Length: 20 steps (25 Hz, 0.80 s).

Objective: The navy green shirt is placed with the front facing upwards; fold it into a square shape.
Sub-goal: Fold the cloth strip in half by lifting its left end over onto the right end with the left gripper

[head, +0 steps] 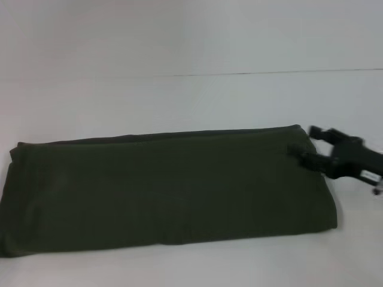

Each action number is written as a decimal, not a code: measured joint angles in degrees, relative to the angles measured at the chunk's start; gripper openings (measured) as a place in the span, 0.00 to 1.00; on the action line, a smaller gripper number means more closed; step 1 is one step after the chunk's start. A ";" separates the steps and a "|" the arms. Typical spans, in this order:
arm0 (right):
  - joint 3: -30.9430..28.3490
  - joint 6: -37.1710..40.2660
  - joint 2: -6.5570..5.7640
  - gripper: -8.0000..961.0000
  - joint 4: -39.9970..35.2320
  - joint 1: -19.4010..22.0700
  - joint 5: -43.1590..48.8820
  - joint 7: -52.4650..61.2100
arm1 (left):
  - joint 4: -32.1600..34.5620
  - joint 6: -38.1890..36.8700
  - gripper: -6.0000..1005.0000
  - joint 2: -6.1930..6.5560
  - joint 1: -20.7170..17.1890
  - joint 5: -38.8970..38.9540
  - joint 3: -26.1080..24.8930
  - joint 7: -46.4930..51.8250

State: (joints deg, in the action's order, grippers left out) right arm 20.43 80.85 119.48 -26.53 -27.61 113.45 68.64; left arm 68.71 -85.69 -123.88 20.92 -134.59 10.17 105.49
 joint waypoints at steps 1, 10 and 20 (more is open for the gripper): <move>1.16 0.00 0.06 0.94 0.45 -0.74 -0.03 -0.25 | -1.42 0.19 0.83 -0.04 -0.34 3.54 -0.07 -0.70; 11.82 -5.34 0.65 0.93 7.00 -8.02 -0.20 -3.22 | -12.60 -0.15 0.95 0.10 -0.86 20.05 0.09 -2.73; 16.60 -12.69 1.17 0.93 15.16 -15.67 -0.31 -7.07 | -19.07 -2.67 0.94 0.30 0.29 26.28 0.52 -5.86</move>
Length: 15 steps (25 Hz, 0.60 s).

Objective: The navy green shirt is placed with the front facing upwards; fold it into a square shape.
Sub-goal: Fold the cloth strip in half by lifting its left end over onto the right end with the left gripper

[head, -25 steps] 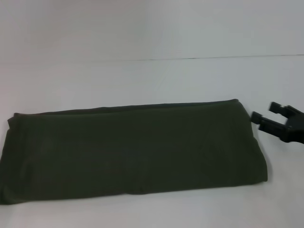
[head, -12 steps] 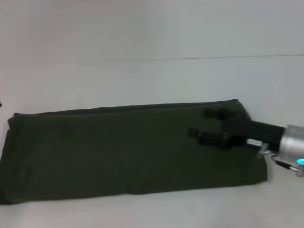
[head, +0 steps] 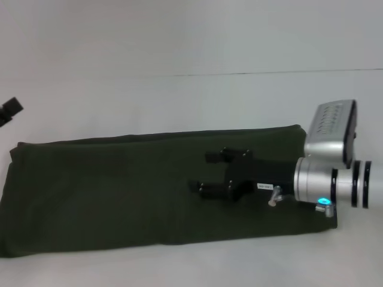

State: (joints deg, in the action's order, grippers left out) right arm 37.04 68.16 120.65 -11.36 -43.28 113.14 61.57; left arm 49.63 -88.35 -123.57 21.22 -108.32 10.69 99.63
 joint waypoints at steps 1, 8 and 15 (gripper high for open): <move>0.06 -0.22 0.02 0.93 0.53 -0.29 0.00 -0.33 | -0.20 -0.23 0.94 0.01 -0.05 -0.10 0.17 -0.53; 0.06 -0.54 0.11 0.93 1.73 -0.71 0.00 -0.74 | 3.28 -1.08 0.94 1.17 -0.19 -9.57 1.31 3.93; -0.17 -0.79 0.11 0.93 1.84 -0.82 0.04 -0.75 | 10.46 -0.53 0.94 1.71 1.59 -23.12 2.47 14.27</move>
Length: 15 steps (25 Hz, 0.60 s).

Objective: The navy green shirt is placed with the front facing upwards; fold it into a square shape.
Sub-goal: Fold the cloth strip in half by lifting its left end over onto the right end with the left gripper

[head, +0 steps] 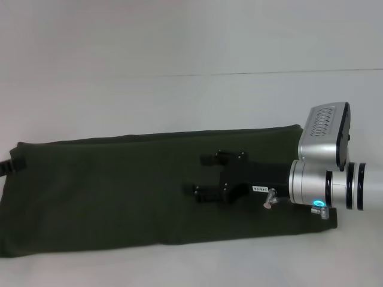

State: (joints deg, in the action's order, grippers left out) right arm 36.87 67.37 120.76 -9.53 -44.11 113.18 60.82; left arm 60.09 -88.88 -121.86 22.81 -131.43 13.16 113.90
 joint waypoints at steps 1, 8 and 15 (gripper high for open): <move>-0.02 0.00 0.00 0.93 0.01 -0.07 0.01 0.00 | 0.35 0.04 0.94 0.29 0.61 -1.72 0.09 1.25; 0.28 -0.06 0.05 0.93 0.12 -0.39 0.03 -0.46 | 0.72 1.10 0.95 1.37 4.61 -12.97 2.48 9.42; -0.13 -0.07 0.09 0.93 0.96 -0.38 0.00 -1.59 | 4.08 1.65 0.95 1.38 5.68 -17.91 7.31 15.32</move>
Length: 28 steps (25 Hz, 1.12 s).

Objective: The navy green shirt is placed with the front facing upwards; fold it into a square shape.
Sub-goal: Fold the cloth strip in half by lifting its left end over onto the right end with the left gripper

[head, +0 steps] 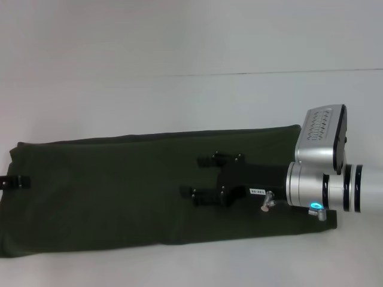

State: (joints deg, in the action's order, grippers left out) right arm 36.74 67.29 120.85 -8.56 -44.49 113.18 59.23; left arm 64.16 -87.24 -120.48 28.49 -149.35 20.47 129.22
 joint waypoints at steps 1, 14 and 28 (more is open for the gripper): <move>-0.06 0.00 0.00 0.93 0.16 0.01 -0.03 -0.24 | 0.03 0.09 0.95 0.06 0.15 -0.38 0.01 0.31; -0.20 0.41 -0.21 0.92 1.13 0.64 -2.05 -0.98 | -2.10 2.89 0.95 0.15 -0.18 -2.00 -0.61 1.29; -0.18 1.22 -0.26 0.92 1.46 0.86 -2.09 -0.52 | -5.10 5.88 0.95 0.22 -0.21 -2.66 -0.26 0.92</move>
State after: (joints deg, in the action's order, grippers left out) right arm 36.56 68.52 120.58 -7.11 -43.63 111.09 58.71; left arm 59.07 -81.35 -120.25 28.28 -152.00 20.22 130.14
